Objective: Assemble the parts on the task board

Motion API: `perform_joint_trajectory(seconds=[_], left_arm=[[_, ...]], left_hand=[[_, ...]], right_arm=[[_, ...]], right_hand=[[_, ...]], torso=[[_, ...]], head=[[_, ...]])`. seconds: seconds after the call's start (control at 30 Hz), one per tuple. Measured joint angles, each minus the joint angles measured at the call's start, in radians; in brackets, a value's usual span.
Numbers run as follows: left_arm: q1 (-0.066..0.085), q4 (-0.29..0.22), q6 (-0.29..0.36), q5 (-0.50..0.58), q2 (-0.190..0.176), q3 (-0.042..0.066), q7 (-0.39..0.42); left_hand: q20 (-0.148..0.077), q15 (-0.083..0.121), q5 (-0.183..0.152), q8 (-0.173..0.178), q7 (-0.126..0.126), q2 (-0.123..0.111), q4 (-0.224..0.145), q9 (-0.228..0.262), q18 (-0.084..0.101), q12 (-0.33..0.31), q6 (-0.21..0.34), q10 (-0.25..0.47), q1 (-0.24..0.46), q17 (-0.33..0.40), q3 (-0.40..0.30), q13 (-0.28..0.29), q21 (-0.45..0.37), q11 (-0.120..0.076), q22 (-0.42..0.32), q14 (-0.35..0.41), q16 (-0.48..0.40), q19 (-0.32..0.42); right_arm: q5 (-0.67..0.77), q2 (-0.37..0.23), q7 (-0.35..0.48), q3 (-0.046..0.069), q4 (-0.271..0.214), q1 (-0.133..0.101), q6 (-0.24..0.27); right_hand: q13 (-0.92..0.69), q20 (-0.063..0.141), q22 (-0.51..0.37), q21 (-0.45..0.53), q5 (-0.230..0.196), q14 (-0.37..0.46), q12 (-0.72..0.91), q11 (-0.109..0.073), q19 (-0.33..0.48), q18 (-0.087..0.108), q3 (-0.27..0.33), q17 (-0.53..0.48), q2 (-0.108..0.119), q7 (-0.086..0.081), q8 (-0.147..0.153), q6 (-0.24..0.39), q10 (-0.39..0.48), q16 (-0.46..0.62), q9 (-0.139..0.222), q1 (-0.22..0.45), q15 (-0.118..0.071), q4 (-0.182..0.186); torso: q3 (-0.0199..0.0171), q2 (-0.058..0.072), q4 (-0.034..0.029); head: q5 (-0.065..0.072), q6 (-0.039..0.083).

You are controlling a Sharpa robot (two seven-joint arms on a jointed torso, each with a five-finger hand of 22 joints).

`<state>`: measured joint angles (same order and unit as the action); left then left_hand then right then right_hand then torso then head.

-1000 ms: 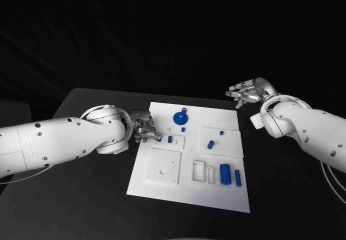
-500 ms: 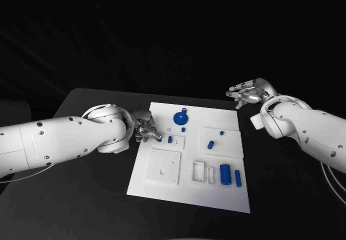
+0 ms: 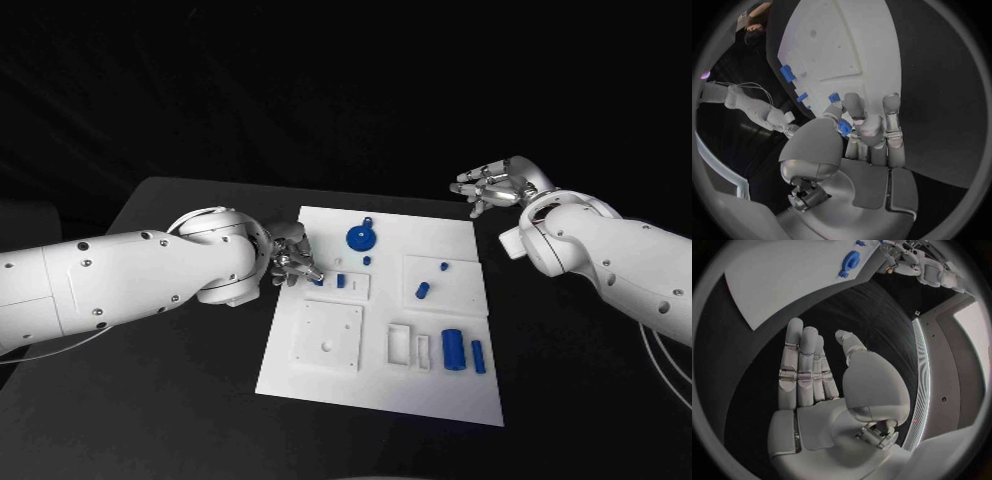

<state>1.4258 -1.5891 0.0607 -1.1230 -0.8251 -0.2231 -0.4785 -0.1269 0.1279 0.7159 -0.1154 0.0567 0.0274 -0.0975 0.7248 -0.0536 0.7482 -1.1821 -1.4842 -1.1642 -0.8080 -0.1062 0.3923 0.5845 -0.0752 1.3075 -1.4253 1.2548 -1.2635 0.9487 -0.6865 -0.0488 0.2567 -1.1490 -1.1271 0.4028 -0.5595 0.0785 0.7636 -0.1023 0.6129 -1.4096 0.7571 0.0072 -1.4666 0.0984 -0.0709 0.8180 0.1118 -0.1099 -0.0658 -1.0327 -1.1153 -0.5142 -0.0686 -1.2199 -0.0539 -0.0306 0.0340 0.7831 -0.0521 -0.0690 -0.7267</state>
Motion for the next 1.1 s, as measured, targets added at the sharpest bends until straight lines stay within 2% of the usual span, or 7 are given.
perform_joint_trajectory(seconds=[0.23, 0.57, 0.8, 1.1], left_arm=[[0.002, 0.002, -0.008, 0.009, 0.003, 0.001, -0.011], [0.003, 0.01, -0.008, 0.018, 0.013, 0.002, -0.025], [0.003, 0.013, -0.008, 0.019, 0.019, 0.002, -0.032], [0.003, 0.012, -0.009, 0.02, 0.028, 0.001, -0.036]], left_hand=[[0.0, 0.0, 0.004, 0.0, -0.001, -0.001, -0.004, 0.008, 0.0, 0.0, -0.002, 0.0, 0.01, -0.003, -0.004, 0.001, 0.0, 0.0, 0.0, 0.0, 0.0, 0.0], [0.0, 0.0, -0.001, -0.01, -0.002, -0.004, -0.03, 0.025, 0.0, 0.0, -0.002, 0.0, 0.03, -0.005, -0.03, 0.003, 0.0, 0.0, 0.0, 0.0, 0.0, 0.0], [0.0, 0.0, -0.004, -0.012, -0.004, -0.004, -0.031, 0.026, 0.0, 0.0, -0.004, -0.002, 0.03, -0.005, -0.031, 0.003, 0.0, 0.002, 0.0, 0.0, 0.0, 0.0], [0.0, 0.0, -0.039, -0.012, -0.005, -0.005, -0.038, 0.029, 0.0, 0.0, -0.005, -0.006, 0.023, -0.006, -0.038, 0.004, 0.0, 0.006, 0.001, 0.0, 0.0, 0.0]], right_arm=[[0.0, 0.001, 0.0, 0.0, 0.001, 0.0, 0.0], [-0.001, 0.005, 0.0, 0.0, 0.003, 0.002, -0.001], [-0.001, 0.005, 0.0, 0.0, 0.004, 0.003, -0.001], [-0.002, 0.006, 0.0, 0.0, 0.004, 0.004, -0.002]], right_hand=[[0.0, 0.0, 0.0, 0.0, 0.0, 0.0, 0.0, 0.0, 0.0, 0.0, 0.0, 0.0, 0.0, 0.0, 0.0, 0.0, 0.0, 0.0, 0.0, 0.0, 0.0, 0.0], [0.0, 0.0, -0.001, 0.0, 0.0, 0.0, 0.0, 0.0, 0.0, 0.0, 0.0, 0.0, 0.0, 0.0, 0.0, 0.0, 0.0, 0.0, 0.0, 0.0, 0.0, 0.0], [0.0, 0.0, -0.001, 0.0, 0.0, 0.0, 0.0, 0.0, 0.0, 0.0, 0.0, 0.0, 0.0, 0.0, 0.0, 0.0, 0.0, 0.0, 0.0, 0.0, 0.0, 0.0], [0.0, 0.0, -0.001, 0.0, 0.0, 0.0, 0.0, 0.0, 0.0, 0.0, 0.0, 0.0, 0.0, 0.0, 0.0, 0.0, 0.0, 0.0, 0.0, 0.0, 0.0, 0.0]], torso=[[0.0, 0.0, 0.0], [0.0004, 0.0, -0.0004], [0.0001, 0.001, 0.0001], [-0.0004, 0.0, 0.0004]], head=[[-0.001, -0.002], [-0.001, -0.002], [-0.002, -0.003], [0.0, -0.005]])
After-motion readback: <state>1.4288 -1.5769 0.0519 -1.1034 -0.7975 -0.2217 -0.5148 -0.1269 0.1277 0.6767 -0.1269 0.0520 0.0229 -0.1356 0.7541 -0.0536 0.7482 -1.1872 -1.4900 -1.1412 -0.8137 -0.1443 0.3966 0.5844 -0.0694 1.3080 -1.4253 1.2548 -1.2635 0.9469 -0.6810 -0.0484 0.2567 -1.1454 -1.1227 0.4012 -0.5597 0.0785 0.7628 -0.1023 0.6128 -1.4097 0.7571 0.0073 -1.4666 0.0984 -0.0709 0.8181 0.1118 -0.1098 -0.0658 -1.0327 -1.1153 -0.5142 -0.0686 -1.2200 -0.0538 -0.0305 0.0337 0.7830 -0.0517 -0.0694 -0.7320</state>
